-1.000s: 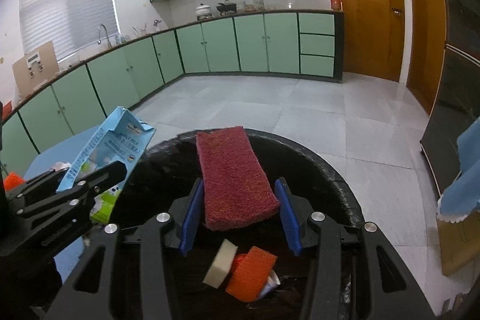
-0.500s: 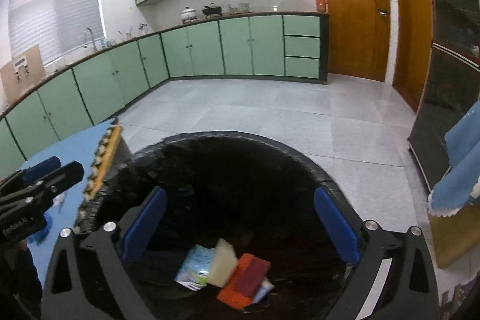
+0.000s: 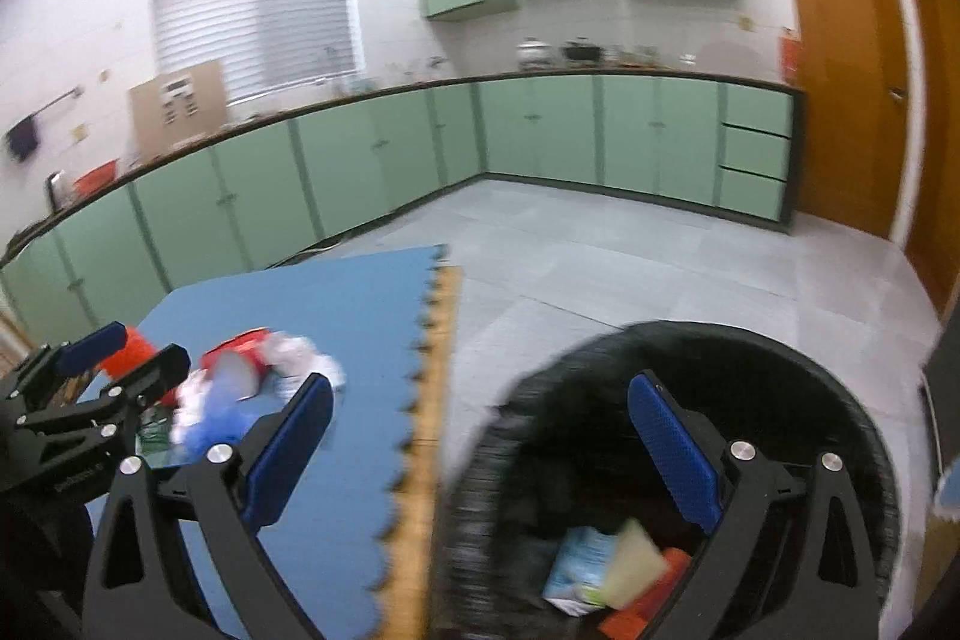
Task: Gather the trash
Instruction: 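Move both grippers back over the remaining trash on the mat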
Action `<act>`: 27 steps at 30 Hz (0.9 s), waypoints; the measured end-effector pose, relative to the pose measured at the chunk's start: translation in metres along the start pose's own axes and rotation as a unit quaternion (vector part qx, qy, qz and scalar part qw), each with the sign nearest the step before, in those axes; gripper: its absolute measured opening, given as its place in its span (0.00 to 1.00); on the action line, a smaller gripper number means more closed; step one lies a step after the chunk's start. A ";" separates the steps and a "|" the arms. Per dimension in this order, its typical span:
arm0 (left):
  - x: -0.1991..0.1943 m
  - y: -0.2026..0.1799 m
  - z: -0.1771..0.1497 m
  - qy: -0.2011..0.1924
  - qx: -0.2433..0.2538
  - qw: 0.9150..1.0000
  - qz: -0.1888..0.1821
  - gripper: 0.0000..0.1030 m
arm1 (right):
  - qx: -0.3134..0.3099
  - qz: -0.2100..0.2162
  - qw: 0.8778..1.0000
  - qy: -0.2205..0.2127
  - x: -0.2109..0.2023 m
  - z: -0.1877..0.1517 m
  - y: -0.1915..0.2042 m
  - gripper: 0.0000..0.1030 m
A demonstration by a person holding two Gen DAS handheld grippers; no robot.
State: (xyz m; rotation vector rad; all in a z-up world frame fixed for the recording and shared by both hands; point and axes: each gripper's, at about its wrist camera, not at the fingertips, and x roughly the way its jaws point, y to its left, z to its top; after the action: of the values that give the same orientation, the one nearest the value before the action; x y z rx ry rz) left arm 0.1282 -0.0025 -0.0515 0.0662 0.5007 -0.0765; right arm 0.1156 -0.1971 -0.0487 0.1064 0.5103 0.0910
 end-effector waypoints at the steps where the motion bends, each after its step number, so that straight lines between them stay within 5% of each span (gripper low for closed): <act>1: -0.003 0.013 -0.003 0.002 -0.005 1.000 0.015 0.80 | -0.008 0.008 1.000 0.000 0.003 -0.001 0.011 0.94; 11: -0.011 0.099 -0.038 0.034 -0.040 0.993 0.104 0.80 | -0.048 0.057 0.997 0.024 0.044 -0.021 0.094 0.94; 27: 0.016 0.150 -0.077 0.120 -0.094 0.983 0.101 0.80 | -0.080 0.066 0.991 0.086 0.090 -0.052 0.138 0.93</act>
State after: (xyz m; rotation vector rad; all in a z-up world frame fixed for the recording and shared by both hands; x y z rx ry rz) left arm 0.1190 0.1525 -0.1196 -0.0593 0.7365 0.1806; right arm 0.1600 -0.0457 -0.1200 -0.0256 0.6651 0.2726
